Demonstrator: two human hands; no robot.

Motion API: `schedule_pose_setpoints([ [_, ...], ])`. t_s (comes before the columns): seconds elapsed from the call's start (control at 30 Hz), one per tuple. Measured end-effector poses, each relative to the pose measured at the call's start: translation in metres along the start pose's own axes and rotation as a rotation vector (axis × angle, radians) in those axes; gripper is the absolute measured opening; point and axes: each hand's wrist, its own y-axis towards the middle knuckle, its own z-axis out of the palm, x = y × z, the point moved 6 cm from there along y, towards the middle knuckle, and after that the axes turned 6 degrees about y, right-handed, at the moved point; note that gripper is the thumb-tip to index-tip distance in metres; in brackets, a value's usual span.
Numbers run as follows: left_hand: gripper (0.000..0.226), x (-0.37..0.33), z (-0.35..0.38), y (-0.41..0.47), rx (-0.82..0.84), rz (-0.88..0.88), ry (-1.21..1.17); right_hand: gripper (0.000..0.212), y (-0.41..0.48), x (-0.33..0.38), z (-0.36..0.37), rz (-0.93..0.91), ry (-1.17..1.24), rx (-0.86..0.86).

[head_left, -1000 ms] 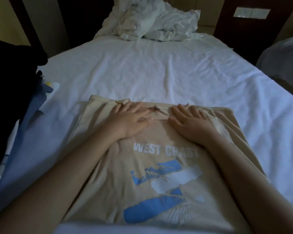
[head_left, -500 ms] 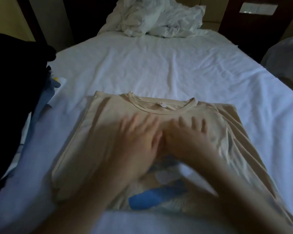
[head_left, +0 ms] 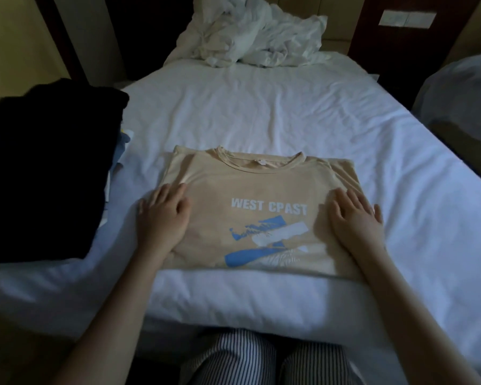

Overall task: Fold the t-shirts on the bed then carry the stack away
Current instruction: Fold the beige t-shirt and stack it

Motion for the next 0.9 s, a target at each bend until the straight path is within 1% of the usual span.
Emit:
schedule_pose_setpoints([
  [0.03,0.052,-0.001,-0.009,-0.005,-0.032,-0.002,-0.028,0.049,-0.008,0.001,-0.007,0.005,0.014,-0.054],
  [0.1,0.051,0.010,-0.017,-0.024,-0.014,-0.113,-0.057,0.054,-0.034,0.001,-0.018,-0.021,0.025,-0.111],
  [0.13,0.050,0.016,-0.017,-0.037,0.007,-0.174,-0.045,0.061,-0.050,0.001,-0.020,-0.067,0.023,-0.092],
  [0.17,0.052,0.022,-0.016,-0.051,0.004,-0.196,-0.005,0.067,-0.066,0.002,-0.018,-0.121,-0.008,-0.034],
  [0.2,0.053,0.023,-0.015,-0.063,-0.008,-0.190,0.038,0.067,-0.080,0.000,-0.012,-0.160,-0.071,0.040],
  [0.23,0.055,0.024,-0.014,-0.071,-0.032,-0.170,0.059,0.061,-0.088,-0.006,-0.008,-0.168,-0.126,0.096],
  [0.3,0.058,0.025,-0.017,-0.078,-0.095,-0.152,0.065,0.051,-0.090,-0.019,-0.009,-0.115,-0.151,0.166],
  [0.33,0.058,0.025,-0.018,-0.079,-0.083,-0.155,0.056,0.051,-0.088,-0.024,-0.011,-0.085,-0.142,0.191],
  [0.43,0.058,0.023,-0.017,-0.079,0.034,-0.178,0.052,0.049,-0.094,-0.021,-0.014,-0.009,-0.165,0.239],
  [0.47,0.057,0.020,-0.018,-0.079,0.061,-0.185,0.045,0.049,-0.100,-0.014,-0.015,-0.009,-0.160,0.202],
  [0.5,0.056,0.016,-0.021,-0.079,0.091,-0.187,0.041,0.048,-0.110,-0.003,-0.018,-0.037,-0.102,0.121],
  [0.53,0.055,0.010,-0.024,-0.077,0.117,-0.172,0.051,0.045,-0.124,0.011,-0.022,-0.077,0.020,0.015],
  [0.57,0.057,0.000,-0.029,-0.074,0.132,-0.134,0.083,0.039,-0.138,0.026,-0.026,-0.097,0.194,-0.059],
  [0.6,0.060,-0.012,-0.033,-0.071,0.149,-0.085,0.120,0.027,-0.153,0.042,-0.027,-0.076,0.399,-0.060],
  [0.63,0.061,-0.026,-0.038,-0.066,0.165,-0.029,0.140,0.015,-0.165,0.055,-0.022,0.022,0.608,0.020],
  [0.67,0.061,-0.042,-0.040,-0.060,0.179,0.024,0.138,0.009,-0.176,0.067,-0.011,0.178,0.852,0.155],
  [0.7,0.058,-0.058,-0.041,-0.053,0.193,0.081,0.119,0.010,-0.184,0.079,0.002,0.362,1.119,0.284],
  [0.73,0.055,-0.073,-0.039,-0.046,0.205,0.147,0.093,0.016,-0.190,0.093,0.014,0.555,1.388,0.404],
  [0.77,0.054,-0.088,-0.034,-0.039,0.227,0.214,0.065,0.029,-0.192,0.107,0.023,0.709,1.634,0.477],
  [0.8,0.055,-0.101,-0.027,-0.032,0.261,0.271,0.046,0.039,-0.191,0.118,0.027,0.820,1.797,0.508],
  [0.83,0.059,-0.111,-0.020,-0.025,0.306,0.314,0.037,0.035,-0.185,0.123,0.030,0.874,1.882,0.491],
  [0.9,0.064,-0.122,-0.004,-0.009,0.390,0.346,0.057,0.014,-0.172,0.125,0.038,0.900,1.907,0.411],
])
